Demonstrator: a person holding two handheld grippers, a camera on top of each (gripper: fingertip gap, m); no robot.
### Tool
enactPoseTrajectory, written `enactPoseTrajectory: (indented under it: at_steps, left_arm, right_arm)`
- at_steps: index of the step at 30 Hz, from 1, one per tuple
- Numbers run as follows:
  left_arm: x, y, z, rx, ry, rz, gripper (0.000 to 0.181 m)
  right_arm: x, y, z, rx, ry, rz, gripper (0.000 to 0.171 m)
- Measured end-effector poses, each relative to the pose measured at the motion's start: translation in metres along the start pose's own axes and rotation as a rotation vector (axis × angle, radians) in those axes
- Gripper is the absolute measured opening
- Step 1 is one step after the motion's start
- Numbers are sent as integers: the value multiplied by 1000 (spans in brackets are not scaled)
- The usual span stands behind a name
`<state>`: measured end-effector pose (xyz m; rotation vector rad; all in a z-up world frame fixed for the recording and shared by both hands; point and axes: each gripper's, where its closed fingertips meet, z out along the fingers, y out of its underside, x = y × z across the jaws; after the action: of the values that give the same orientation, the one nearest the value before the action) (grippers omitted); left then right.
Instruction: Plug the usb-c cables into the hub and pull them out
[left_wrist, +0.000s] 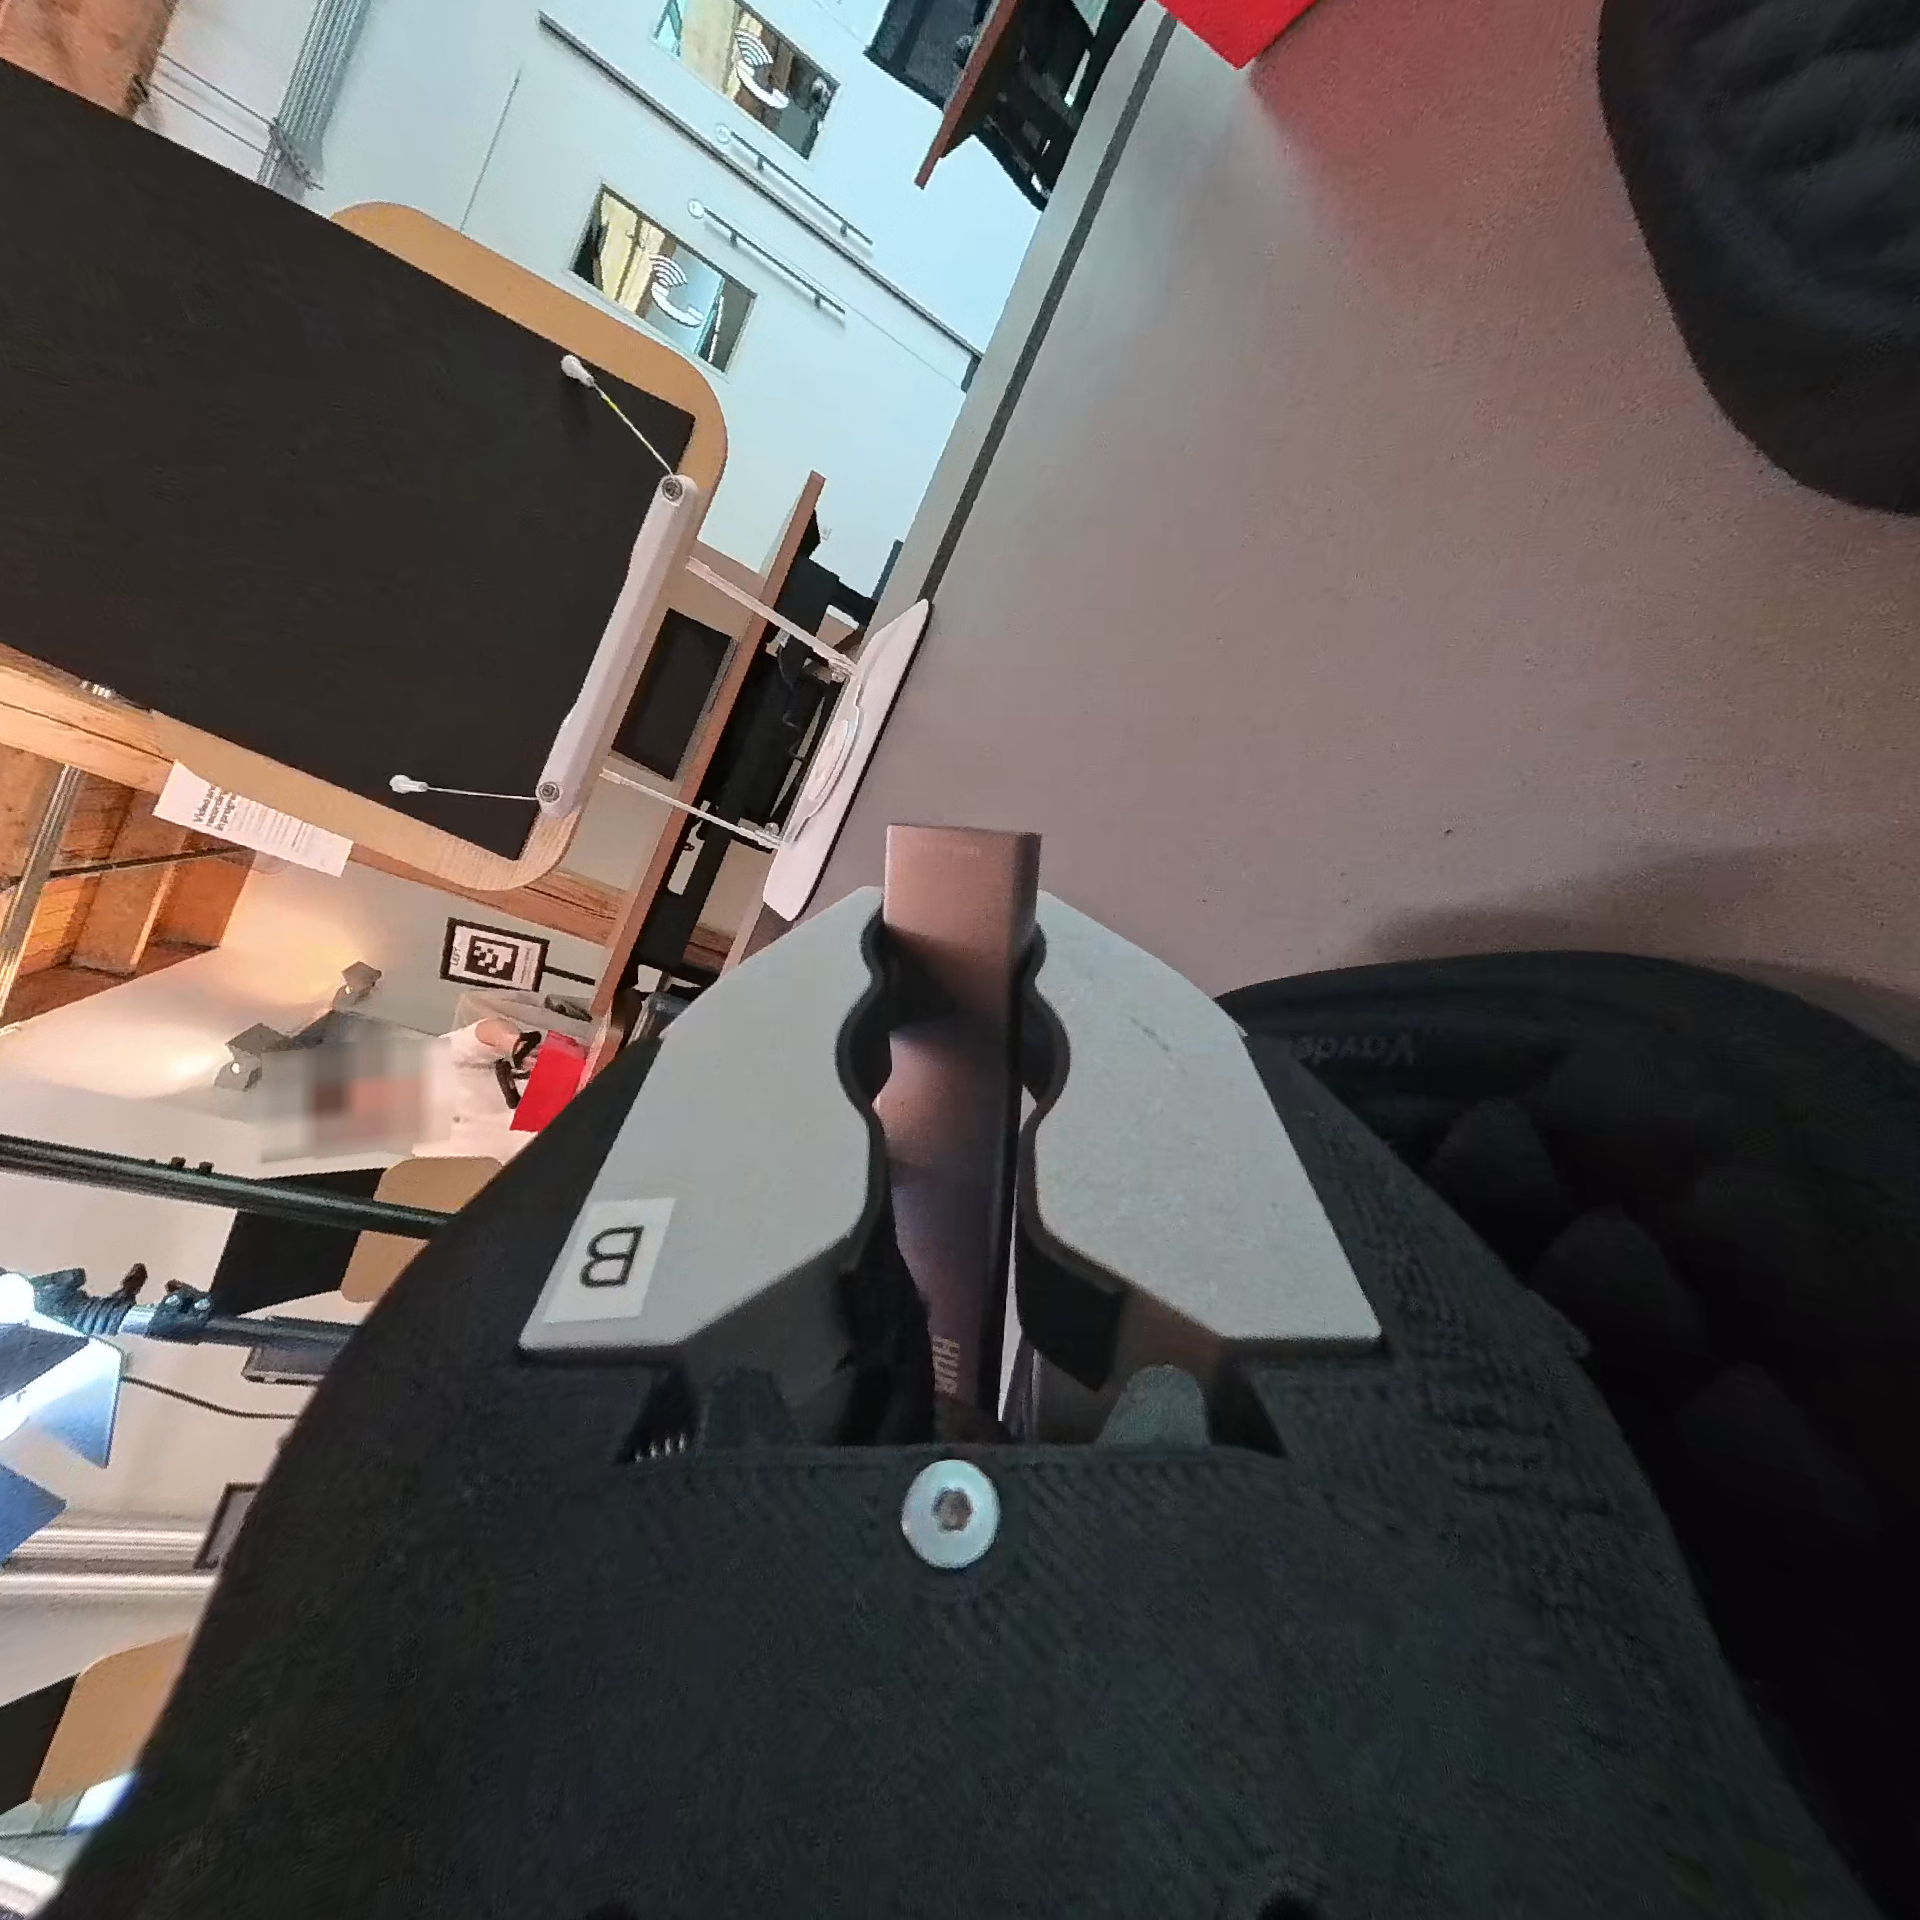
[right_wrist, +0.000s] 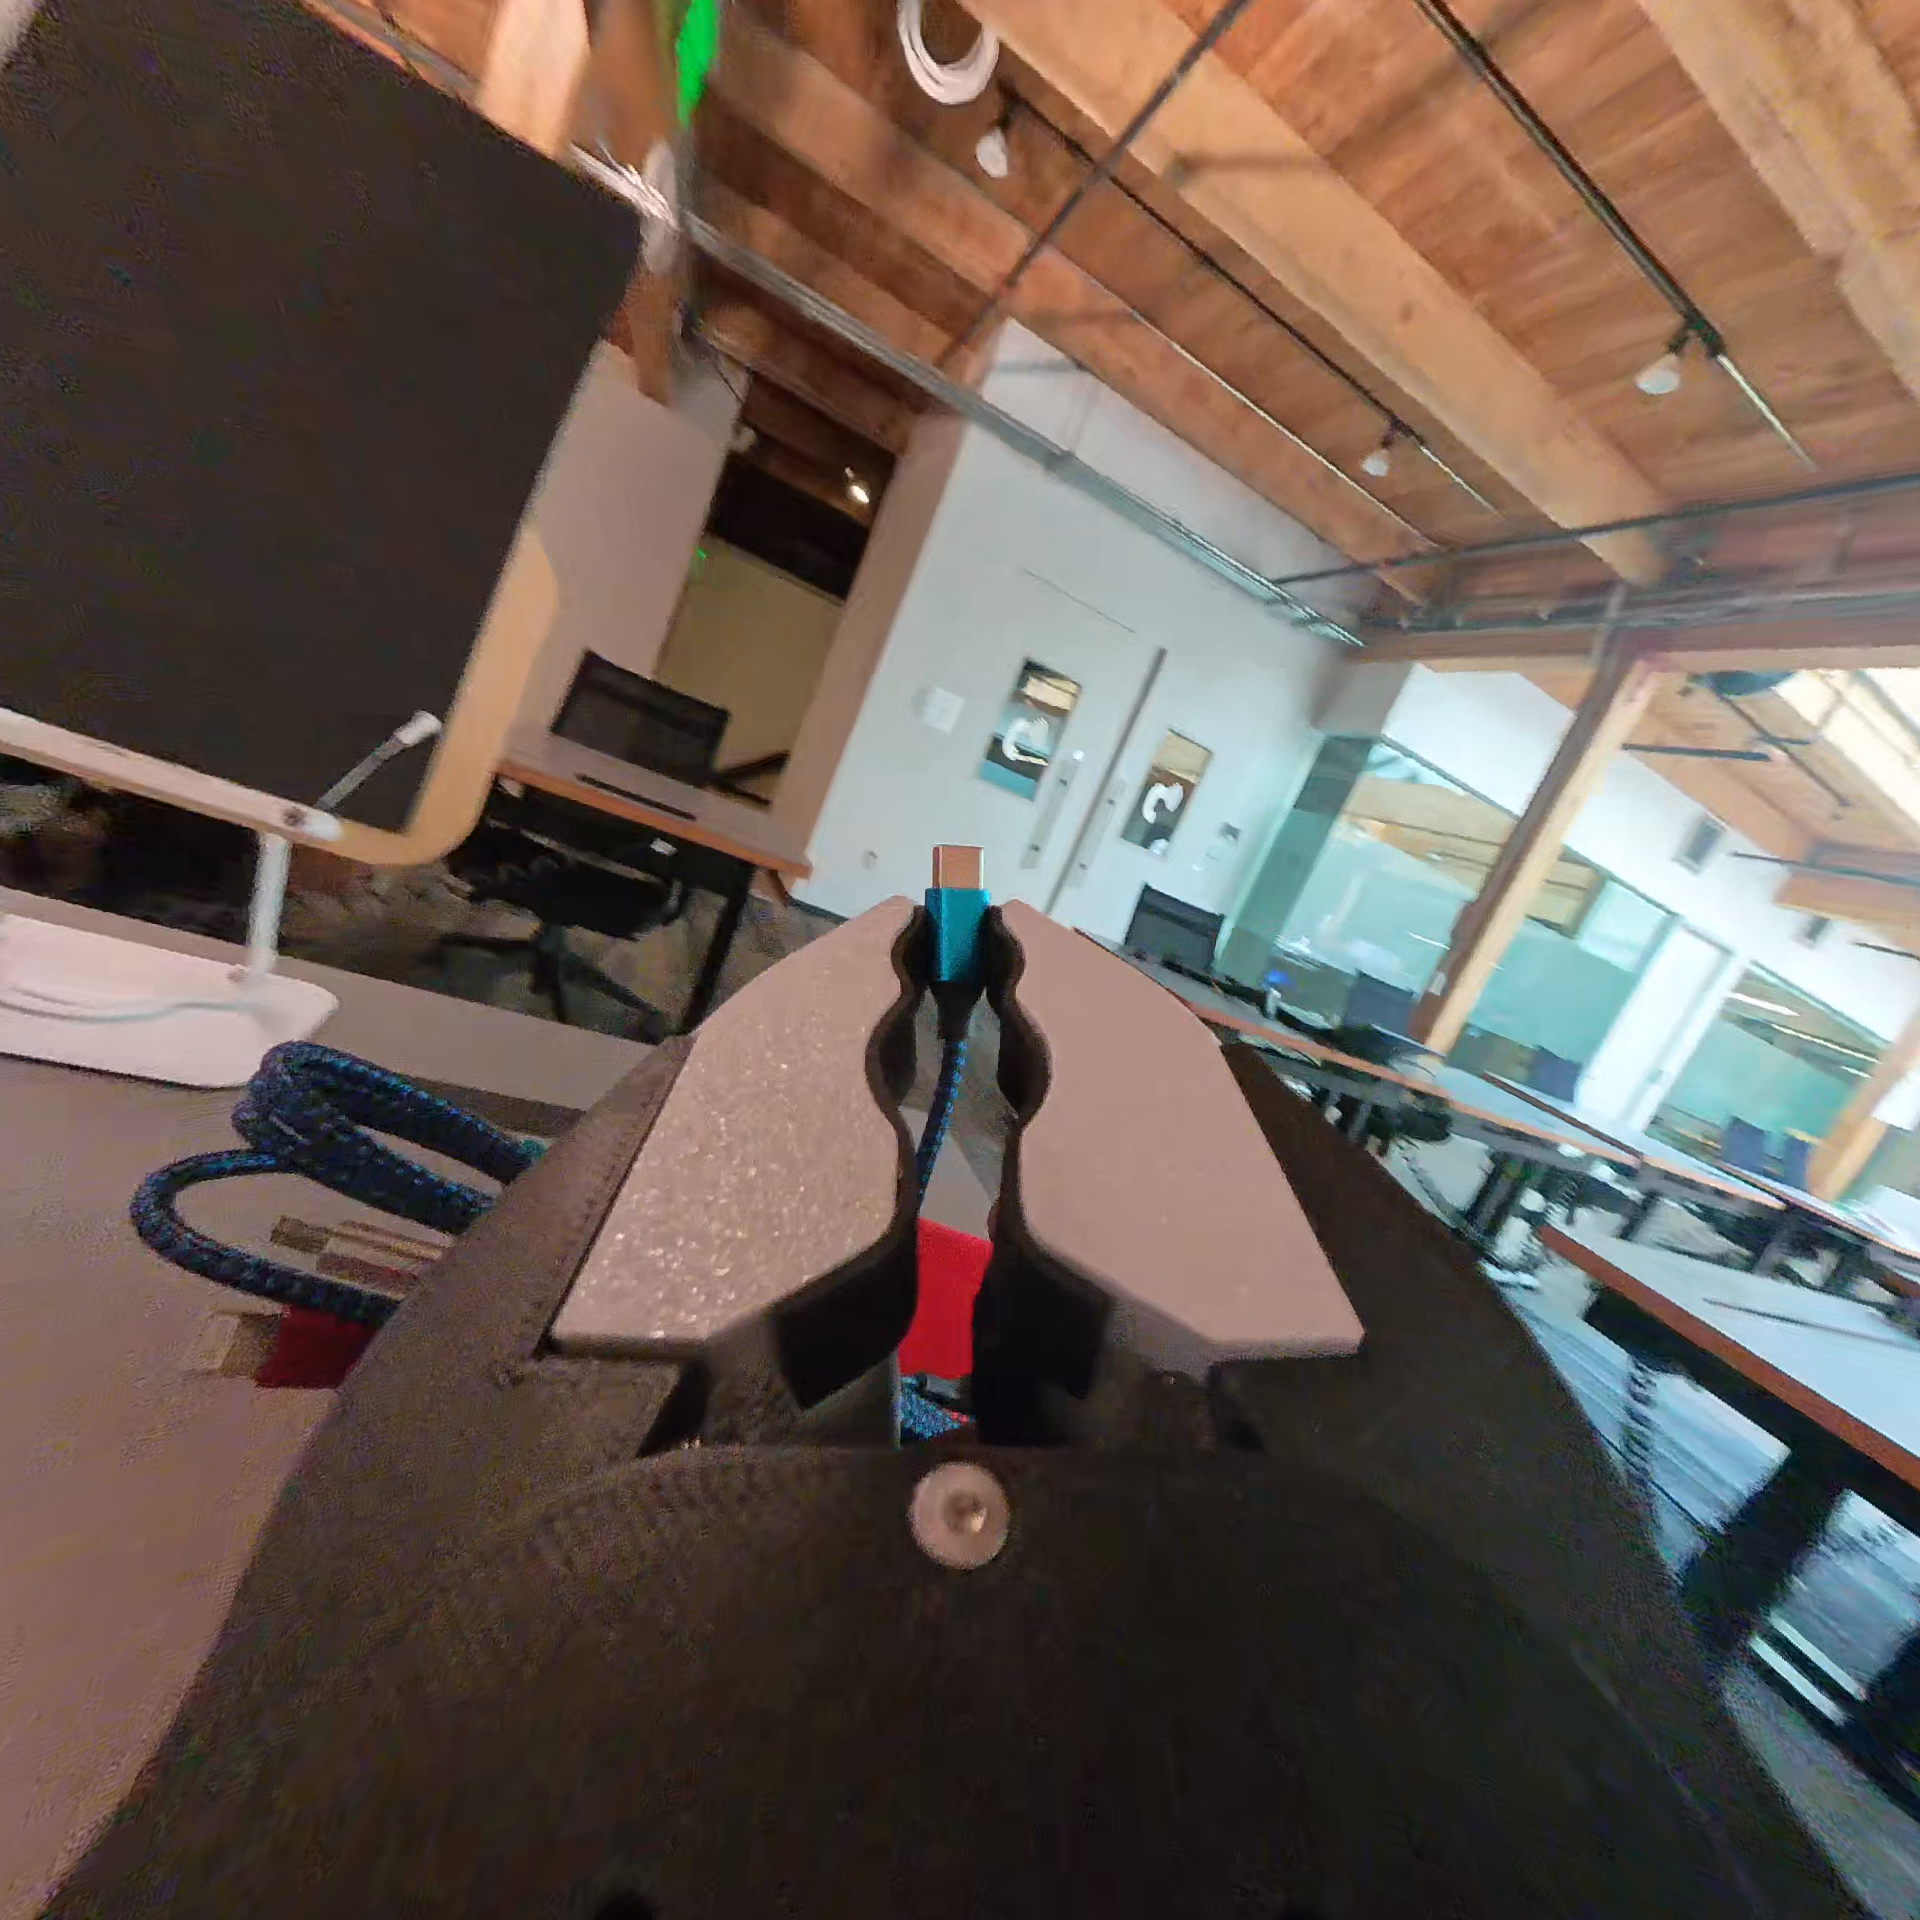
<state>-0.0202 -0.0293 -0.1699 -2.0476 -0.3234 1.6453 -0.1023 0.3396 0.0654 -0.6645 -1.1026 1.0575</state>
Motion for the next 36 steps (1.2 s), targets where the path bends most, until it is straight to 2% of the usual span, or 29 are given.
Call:
enactPoseTrajectory:
  at_steps: [4, 7, 12, 17, 19, 21, 23, 26, 28, 30, 33, 36]
  left_arm:
    - [0, 1, 0, -5, -3, 12, 20]
    - [-1, 0, 0, -2, -11, 0, 20]
    - [0, -2, 1, -6, -5, -1, 20]
    - [4, -7, 0, -9, -4, -2, 20]
    - [2, -8, 2, -21, -21, -17, 20]
    - [2, -10, -2, -22, -18, -40, 20]
    - [2, -13, -5, -18, -20, -57, 20]
    - [0, -20, -5, -7, -25, -67, 20]
    - [-1, -23, -4, 5, -37, -68, 20]
    - [-3, -27, -6, 32, -54, -69, 20]
    - [-7, -38, -11, 112, -82, -76, 20]
    - [-11, -45, -15, 164, -116, -59, 20]
  right_arm:
    - [10, 63, 13, -201, 135, -84, 9]
    - [3, 110, 20, -335, 166, -121, 10]
    - [-28, 178, 15, -604, 32, -18, 13]
    - [-45, 200, -1, -775, -78, -45, 26]
    - [-47, 190, -7, -771, -73, -31, 29]
    - [-64, 156, -10, -637, -149, 45, 28]
    - [-108, 104, -22, -431, -371, 172, 29]
    - [-204, 26, -78, -171, -892, 358, 30]
    - [-265, 1, -126, -171, -1221, 467, 34]
    - [-312, -2, -154, -249, -1382, 509, 37]
    - [-359, -1, -167, -308, -1447, 524, 38]
    - [-387, -8, -169, -326, -1480, 573, 36]
